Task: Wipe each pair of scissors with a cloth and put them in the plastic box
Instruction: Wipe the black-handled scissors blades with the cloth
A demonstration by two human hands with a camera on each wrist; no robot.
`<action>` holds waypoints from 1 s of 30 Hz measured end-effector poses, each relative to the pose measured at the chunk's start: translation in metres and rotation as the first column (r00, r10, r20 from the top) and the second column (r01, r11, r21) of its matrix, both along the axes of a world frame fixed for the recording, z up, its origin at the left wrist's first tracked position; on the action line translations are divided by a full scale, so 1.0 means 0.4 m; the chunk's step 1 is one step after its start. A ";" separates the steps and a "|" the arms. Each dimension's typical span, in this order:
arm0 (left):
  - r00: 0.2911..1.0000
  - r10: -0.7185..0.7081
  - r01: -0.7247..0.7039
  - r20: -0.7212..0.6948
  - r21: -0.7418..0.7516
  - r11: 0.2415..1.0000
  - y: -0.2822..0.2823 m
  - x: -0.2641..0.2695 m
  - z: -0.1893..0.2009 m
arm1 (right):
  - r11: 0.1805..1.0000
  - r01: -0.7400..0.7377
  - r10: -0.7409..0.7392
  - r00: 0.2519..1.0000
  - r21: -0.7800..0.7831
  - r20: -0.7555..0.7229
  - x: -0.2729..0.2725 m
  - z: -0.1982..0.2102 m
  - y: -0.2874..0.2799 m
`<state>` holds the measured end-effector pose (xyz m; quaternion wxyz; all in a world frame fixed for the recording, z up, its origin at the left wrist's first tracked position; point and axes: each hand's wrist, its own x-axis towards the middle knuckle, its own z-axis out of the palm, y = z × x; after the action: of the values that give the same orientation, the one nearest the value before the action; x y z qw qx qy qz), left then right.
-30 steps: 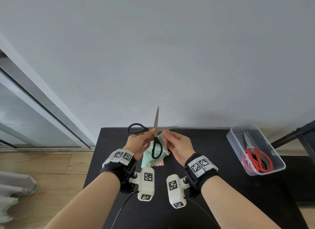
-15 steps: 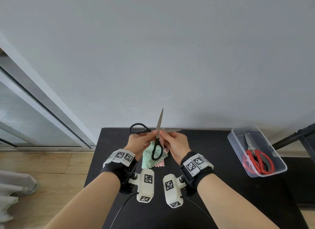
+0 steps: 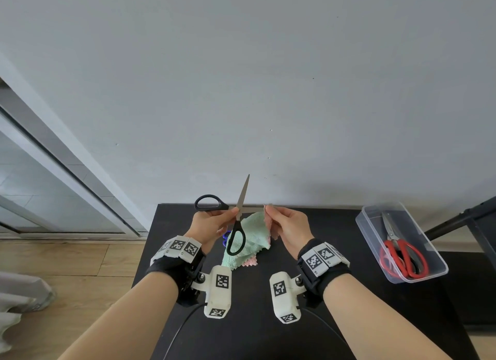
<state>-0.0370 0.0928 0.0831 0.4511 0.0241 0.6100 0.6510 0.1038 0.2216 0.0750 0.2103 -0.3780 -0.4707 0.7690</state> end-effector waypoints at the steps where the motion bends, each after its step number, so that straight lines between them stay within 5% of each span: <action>1: 1.000 -0.002 0.002 0.000 0.000 1.000 0.001 -0.002 -0.001 | 1.000 -0.005 0.005 1.000 0.003 0.014 0.002 0.000 0.008; 11: 0.999 -0.040 0.041 0.024 -0.034 0.999 -0.005 -0.021 0.014 | 1.000 0.003 -0.003 1.000 0.014 0.009 0.032 0.003 0.076; 18: 0.982 -0.130 0.114 -0.137 -0.121 0.986 -0.026 -0.037 0.013 | 0.981 -0.175 0.179 0.983 0.084 -0.041 0.028 0.074 0.083; 22: 0.968 -0.181 0.159 -0.175 -0.134 0.978 -0.015 -0.023 0.023 | 0.929 -0.342 0.337 0.940 0.142 0.059 0.004 0.070 0.045; 30: 0.946 -0.241 0.213 -0.216 -0.145 0.966 -0.007 -0.006 0.031 | 0.926 -0.365 0.352 0.927 0.095 0.128 -0.026 0.065 0.016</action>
<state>-0.0394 0.0898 0.0956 0.4496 0.1427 0.6893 0.5498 0.0933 0.2281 0.1011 0.0621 -0.3136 -0.5868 0.7439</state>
